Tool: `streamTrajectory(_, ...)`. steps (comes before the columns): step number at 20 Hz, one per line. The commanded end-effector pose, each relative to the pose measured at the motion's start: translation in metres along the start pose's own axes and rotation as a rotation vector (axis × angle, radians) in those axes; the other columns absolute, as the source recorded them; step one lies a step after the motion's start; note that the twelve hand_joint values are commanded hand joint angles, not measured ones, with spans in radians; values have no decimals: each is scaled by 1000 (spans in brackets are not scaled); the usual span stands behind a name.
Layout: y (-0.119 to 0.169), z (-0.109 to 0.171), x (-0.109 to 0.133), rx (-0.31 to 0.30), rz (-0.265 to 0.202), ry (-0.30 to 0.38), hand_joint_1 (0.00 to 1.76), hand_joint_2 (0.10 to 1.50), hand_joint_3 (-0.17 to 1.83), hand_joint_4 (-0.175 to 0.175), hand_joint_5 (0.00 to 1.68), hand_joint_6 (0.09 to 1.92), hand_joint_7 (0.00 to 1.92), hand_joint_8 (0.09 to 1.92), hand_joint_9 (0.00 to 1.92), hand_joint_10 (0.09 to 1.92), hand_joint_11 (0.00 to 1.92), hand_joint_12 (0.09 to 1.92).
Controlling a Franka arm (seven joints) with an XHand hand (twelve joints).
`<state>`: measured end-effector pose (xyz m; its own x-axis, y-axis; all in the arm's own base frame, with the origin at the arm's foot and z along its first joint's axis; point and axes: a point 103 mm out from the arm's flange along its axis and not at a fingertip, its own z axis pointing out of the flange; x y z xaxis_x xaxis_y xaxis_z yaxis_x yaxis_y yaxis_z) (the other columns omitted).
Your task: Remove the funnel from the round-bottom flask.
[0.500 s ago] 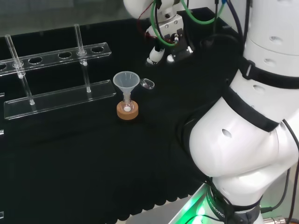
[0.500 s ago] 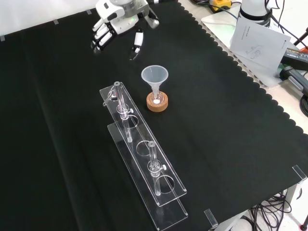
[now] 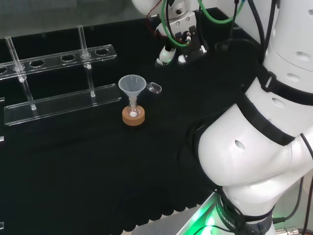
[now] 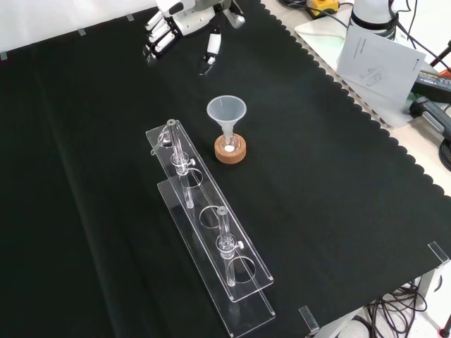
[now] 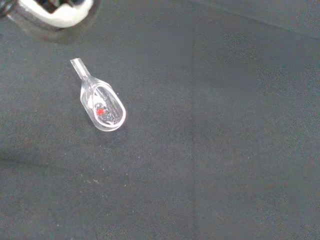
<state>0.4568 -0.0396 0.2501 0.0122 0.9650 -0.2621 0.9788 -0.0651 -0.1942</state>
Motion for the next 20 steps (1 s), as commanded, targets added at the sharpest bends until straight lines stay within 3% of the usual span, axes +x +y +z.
streamTrajectory(1,-34,-19,9,22,0,20,778,632,389,-23,406,191,245,674,521,620,350,1323)
streamTrajectory(4,-48,-26,14,25,-34,40,764,637,392,-25,392,179,246,671,531,620,373,1331)
streamTrajectory(6,-57,-32,20,33,-24,36,750,641,393,-25,375,166,241,666,531,617,392,1333)
streamTrajectory(14,-82,-41,34,55,-105,85,654,635,365,-27,290,87,157,651,471,627,416,1353)
streamTrajectory(20,-90,-41,58,76,-142,59,613,638,321,-27,250,87,93,653,408,659,415,1367)
